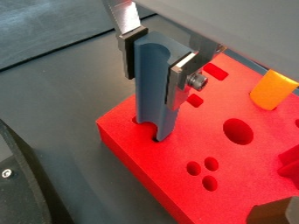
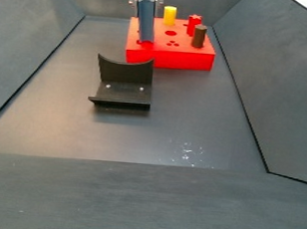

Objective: Pick up the arch object. Move up. Place the arch object on the fixture. Regrasp the arch object. Move to above the board. Insert the arch object.
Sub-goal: Insert the arch object.

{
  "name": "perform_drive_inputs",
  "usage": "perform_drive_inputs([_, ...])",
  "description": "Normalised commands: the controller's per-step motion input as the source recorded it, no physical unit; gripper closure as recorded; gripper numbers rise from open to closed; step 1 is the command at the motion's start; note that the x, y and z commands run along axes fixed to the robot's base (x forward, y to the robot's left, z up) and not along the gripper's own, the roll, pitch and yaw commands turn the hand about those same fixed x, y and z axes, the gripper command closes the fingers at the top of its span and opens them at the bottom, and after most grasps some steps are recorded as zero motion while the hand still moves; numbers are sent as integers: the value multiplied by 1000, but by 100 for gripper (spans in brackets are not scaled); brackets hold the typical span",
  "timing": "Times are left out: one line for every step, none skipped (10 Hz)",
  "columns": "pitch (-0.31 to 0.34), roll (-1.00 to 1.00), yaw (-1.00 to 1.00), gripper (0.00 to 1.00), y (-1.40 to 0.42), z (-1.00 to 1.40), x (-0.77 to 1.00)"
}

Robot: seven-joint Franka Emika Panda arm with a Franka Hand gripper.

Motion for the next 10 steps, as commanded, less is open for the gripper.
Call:
perform_drive_inputs([-17, 0, -14, 100, 14, -194, 0])
perform_drive_inputs([-31, -10, -43, 100, 0, -200, 134])
perform_drive_inputs([-34, 0, -43, 100, 17, -251, 26])
perform_drive_inputs([-33, 0, -43, 100, 60, -317, 46])
perform_drive_inputs([-1, 0, -51, 100, 74, -360, 211])
perform_drive_inputs([-24, 39, -71, 100, 14, -429, 57])
perform_drive_inputs([-67, 59, -126, 100, 0, -517, 0])
perform_drive_inputs([-54, 96, -163, 100, 0, -506, 0])
perform_drive_inputs([-174, -10, -83, 100, 0, -334, 0])
perform_drive_inputs([-64, -56, -51, 100, 91, -117, 63])
